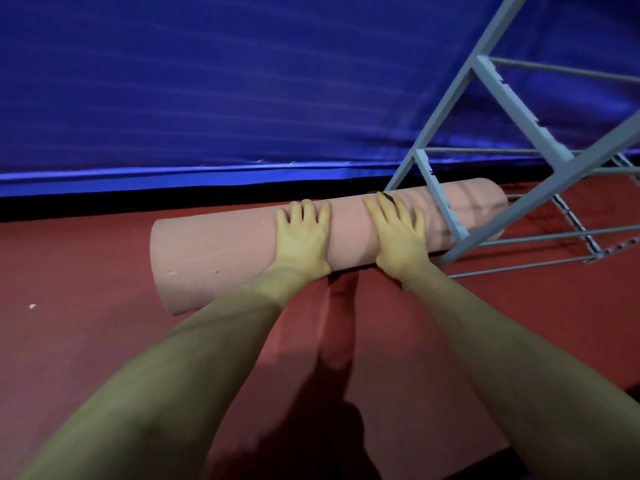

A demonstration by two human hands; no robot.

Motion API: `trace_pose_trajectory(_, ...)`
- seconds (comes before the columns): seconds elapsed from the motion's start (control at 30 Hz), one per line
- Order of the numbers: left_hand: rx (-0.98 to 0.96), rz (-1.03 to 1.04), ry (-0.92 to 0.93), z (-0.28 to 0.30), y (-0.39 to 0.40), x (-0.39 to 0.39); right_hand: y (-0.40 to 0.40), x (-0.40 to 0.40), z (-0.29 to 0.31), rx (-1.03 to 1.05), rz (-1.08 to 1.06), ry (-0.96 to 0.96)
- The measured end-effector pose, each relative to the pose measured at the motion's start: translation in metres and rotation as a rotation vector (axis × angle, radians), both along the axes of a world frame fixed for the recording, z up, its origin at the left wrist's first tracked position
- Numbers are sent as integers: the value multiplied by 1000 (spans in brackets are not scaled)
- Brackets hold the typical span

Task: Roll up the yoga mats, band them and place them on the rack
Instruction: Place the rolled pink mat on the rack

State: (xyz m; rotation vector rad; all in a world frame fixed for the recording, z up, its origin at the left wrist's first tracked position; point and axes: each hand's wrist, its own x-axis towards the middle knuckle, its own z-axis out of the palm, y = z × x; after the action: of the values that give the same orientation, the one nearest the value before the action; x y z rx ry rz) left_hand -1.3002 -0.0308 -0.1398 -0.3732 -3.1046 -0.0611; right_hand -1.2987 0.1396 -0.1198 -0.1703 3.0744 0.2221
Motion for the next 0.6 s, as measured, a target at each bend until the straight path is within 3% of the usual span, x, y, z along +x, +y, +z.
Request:
trace_pose_trajectory(0.33,60,60,-226,-3,-41,-10,-52,-7,-10,-80,125,-137)
trace_pose_trajectory(0.6,-85,166,-380,4,-134,4,-120,-13,-9,-52,365,-213)
